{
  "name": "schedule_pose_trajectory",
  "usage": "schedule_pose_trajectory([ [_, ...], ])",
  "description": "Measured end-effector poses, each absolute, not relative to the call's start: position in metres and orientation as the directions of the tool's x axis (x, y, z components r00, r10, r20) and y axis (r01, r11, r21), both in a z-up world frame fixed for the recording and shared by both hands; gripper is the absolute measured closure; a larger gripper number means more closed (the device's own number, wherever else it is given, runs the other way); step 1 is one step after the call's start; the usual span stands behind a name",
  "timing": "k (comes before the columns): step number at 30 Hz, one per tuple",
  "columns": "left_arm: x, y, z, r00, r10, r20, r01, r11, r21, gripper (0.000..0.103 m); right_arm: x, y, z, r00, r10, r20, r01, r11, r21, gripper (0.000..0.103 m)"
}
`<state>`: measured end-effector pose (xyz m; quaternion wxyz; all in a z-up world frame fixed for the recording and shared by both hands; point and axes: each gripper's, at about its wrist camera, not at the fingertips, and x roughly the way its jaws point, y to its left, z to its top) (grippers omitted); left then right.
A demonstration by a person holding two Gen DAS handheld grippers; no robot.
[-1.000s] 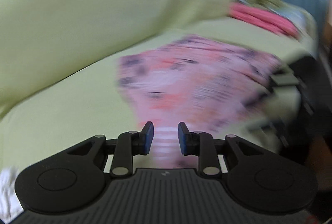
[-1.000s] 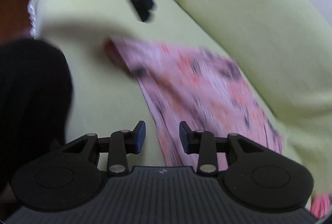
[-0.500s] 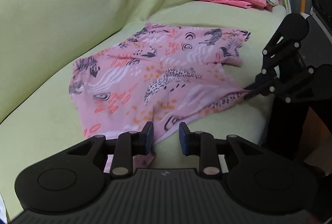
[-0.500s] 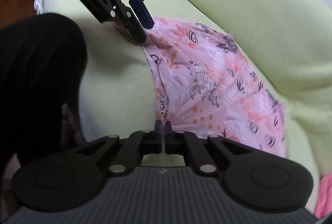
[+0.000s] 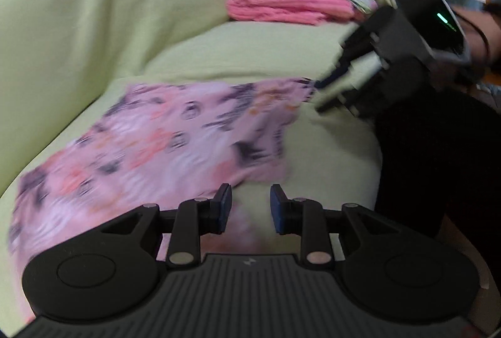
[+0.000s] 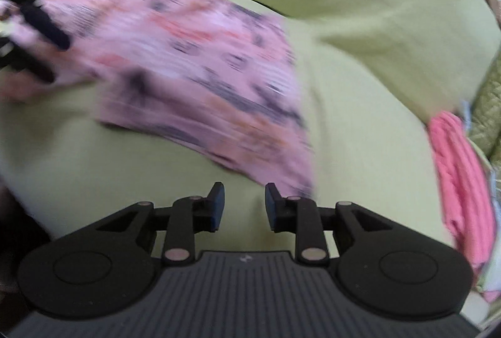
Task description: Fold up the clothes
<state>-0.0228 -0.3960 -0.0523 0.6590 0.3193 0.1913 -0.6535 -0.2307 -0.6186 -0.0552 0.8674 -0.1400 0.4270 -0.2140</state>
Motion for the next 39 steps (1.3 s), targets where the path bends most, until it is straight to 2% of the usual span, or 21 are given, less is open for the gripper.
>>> schedule_pose_trajectory([
  [5,-0.032,-0.413,-0.055,0.072,-0.712,-0.698,0.986,-0.056,0.158,0.069,-0.236,-0.641,-0.069,0.57,-0.502,-0.65,0.156,0.843,-0.514,0.076],
  [6,-0.034,-0.417,-0.055,0.071,-0.707,-0.704,0.986,-0.056,0.156,0.074,-0.24,-0.641,-0.072,0.577,-0.508,-0.64,0.132,0.831,-0.541,0.076],
  [7,-0.036,-0.42,-0.056,0.071,-0.701,-0.71,0.987,-0.055,0.153,0.087,-0.239,-0.641,-0.075,0.578,-0.515,-0.633,0.104,0.816,-0.569,0.076],
  [9,-0.04,-0.427,-0.057,0.07,-0.69,-0.721,0.987,-0.054,0.148,0.096,-0.235,-0.646,-0.084,0.575,-0.52,-0.632,0.05,0.793,-0.607,0.08],
  [10,-0.042,-0.431,-0.057,0.07,-0.684,-0.726,0.988,-0.054,0.146,0.098,-0.234,-0.651,-0.088,0.573,-0.519,-0.634,0.04,0.79,-0.611,0.094],
  [11,-0.044,-0.434,-0.058,0.07,-0.678,-0.731,0.988,-0.053,0.143,0.099,-0.234,-0.657,-0.088,0.573,-0.514,-0.639,0.045,0.798,-0.601,0.103],
  [18,-0.048,-0.437,-0.046,0.023,-0.64,-0.768,0.991,-0.085,0.1,0.1,-0.26,-0.682,-0.056,0.566,-0.332,-0.754,0.129,0.94,-0.317,0.103],
  [21,-0.039,-0.438,-0.059,0.019,-0.609,-0.793,0.997,-0.051,0.064,0.099,-0.256,-0.688,-0.065,0.543,-0.348,-0.764,0.153,0.936,-0.318,0.103],
  [24,-0.037,-0.432,-0.067,0.038,-0.586,-0.809,0.996,-0.041,0.076,0.089,-0.252,-0.679,-0.066,0.513,-0.402,-0.759,0.129,0.91,-0.395,0.103],
  [29,-0.027,-0.398,-0.051,0.04,-0.623,-0.781,0.997,-0.023,0.07,0.088,-0.253,-0.659,-0.055,0.426,-0.583,-0.692,0.19,0.805,-0.562,0.1],
  [30,-0.02,-0.389,-0.046,0.053,-0.635,-0.771,0.998,0.001,0.067,0.086,-0.254,-0.653,-0.049,0.443,-0.582,-0.682,0.209,0.807,-0.553,0.099],
  [33,0.012,-0.358,-0.03,0.12,-0.654,-0.747,0.993,0.093,0.079,0.077,-0.247,-0.624,-0.026,0.547,-0.498,-0.673,0.264,0.866,-0.426,0.084],
  [34,0.027,-0.347,-0.024,0.15,-0.656,-0.74,0.988,0.126,0.09,0.076,-0.241,-0.61,-0.02,0.587,-0.462,-0.664,0.261,0.885,-0.385,0.079],
  [36,0.06,-0.324,-0.016,0.238,-0.647,-0.725,0.97,0.198,0.143,0.076,-0.222,-0.576,-0.012,0.659,-0.391,-0.642,0.213,0.916,-0.34,0.079],
  [39,0.112,-0.278,-0.002,0.349,-0.614,-0.708,0.933,0.301,0.199,0.068,-0.182,-0.513,-0.01,0.743,-0.274,-0.611,0.092,0.946,-0.312,0.077],
])
